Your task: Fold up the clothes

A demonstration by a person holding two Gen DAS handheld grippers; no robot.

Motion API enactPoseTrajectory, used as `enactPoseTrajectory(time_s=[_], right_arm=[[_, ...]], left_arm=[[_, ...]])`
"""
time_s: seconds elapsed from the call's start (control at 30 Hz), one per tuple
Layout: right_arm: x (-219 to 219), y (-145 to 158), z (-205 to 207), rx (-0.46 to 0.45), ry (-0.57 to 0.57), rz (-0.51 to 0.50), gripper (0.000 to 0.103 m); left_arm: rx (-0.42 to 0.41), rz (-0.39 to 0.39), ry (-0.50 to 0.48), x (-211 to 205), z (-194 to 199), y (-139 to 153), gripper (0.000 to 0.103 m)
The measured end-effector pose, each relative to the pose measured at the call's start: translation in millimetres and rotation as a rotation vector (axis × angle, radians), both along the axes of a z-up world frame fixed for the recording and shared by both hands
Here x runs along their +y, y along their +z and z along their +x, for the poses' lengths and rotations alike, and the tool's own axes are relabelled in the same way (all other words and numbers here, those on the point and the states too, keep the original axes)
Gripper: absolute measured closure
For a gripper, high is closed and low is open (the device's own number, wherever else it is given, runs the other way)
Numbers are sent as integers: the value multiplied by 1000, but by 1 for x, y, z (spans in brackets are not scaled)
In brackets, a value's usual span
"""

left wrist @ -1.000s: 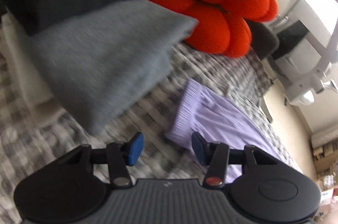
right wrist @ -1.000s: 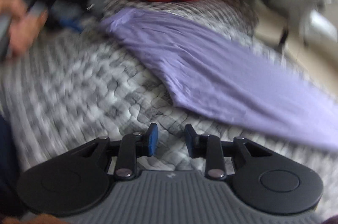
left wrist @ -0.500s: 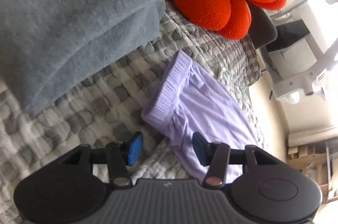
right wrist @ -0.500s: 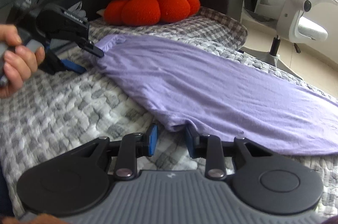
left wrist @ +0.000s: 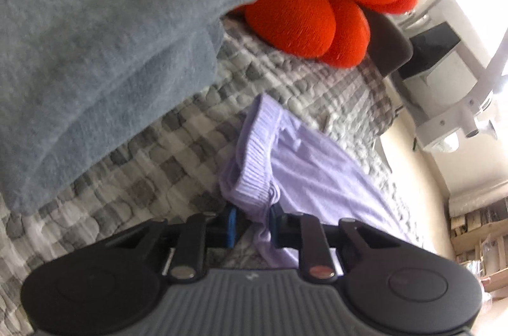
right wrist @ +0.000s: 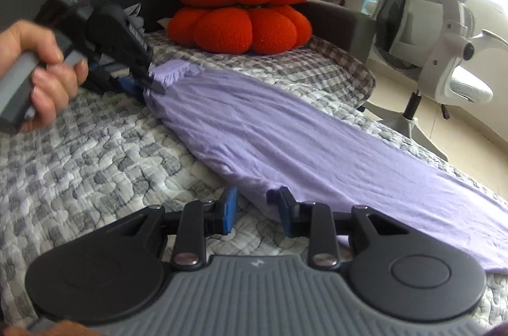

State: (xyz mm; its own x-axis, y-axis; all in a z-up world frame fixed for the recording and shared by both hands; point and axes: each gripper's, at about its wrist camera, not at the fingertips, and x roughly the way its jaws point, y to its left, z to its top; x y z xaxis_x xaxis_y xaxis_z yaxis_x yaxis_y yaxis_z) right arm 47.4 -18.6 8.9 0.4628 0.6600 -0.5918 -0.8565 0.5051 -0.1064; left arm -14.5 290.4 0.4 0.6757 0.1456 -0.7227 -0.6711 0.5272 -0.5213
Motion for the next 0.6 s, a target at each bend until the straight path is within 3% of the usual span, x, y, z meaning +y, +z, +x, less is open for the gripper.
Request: enactPoseTrajectory(time_s=[0.07, 0.33, 0.53, 0.6], right_arm=[[4, -5, 2, 8, -9, -21, 98], [-27, 33, 6, 143, 33, 96, 100], [-24, 17, 4, 207, 66, 3, 100], [-20, 13, 1, 207, 87, -24, 100]], left_arm=[[-5, 10, 7, 1, -2, 2, 84], [0, -15, 30, 8, -11, 3, 87], [51, -49, 11, 8, -5, -4, 82], [53, -61, 18, 8, -5, -5, 73]])
